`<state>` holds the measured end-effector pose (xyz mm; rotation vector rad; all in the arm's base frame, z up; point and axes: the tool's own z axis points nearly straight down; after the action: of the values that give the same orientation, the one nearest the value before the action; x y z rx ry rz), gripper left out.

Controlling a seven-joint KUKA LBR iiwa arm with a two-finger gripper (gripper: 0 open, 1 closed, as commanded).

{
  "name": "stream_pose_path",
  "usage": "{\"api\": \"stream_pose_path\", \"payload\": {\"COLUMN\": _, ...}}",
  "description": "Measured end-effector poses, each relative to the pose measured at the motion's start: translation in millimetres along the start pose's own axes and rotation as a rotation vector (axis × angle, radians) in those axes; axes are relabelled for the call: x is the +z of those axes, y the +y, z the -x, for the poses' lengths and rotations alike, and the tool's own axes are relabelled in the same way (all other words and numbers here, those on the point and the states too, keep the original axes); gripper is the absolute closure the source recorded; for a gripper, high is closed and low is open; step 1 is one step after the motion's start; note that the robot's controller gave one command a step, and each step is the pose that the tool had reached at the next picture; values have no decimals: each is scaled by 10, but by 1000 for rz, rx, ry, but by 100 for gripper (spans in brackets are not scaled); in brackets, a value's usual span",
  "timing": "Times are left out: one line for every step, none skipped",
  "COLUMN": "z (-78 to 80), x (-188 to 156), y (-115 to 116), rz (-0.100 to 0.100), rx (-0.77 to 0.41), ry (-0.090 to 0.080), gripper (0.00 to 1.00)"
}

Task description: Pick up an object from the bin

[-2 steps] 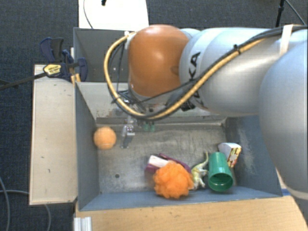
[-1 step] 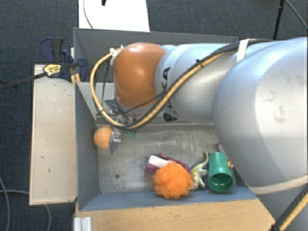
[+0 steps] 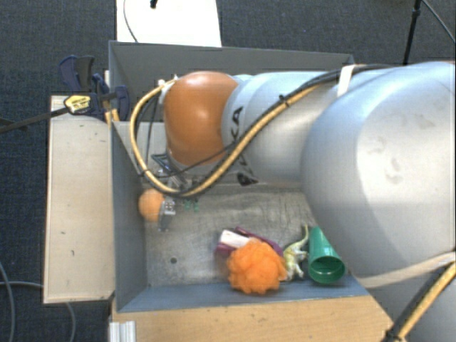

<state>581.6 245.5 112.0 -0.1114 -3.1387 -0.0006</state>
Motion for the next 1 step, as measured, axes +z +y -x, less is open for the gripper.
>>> {"api": "stream_pose_path", "payload": {"z": 71, "x": -170, "y": 73, "rz": 2, "rx": -204, "ry": -5, "gripper": 0}}
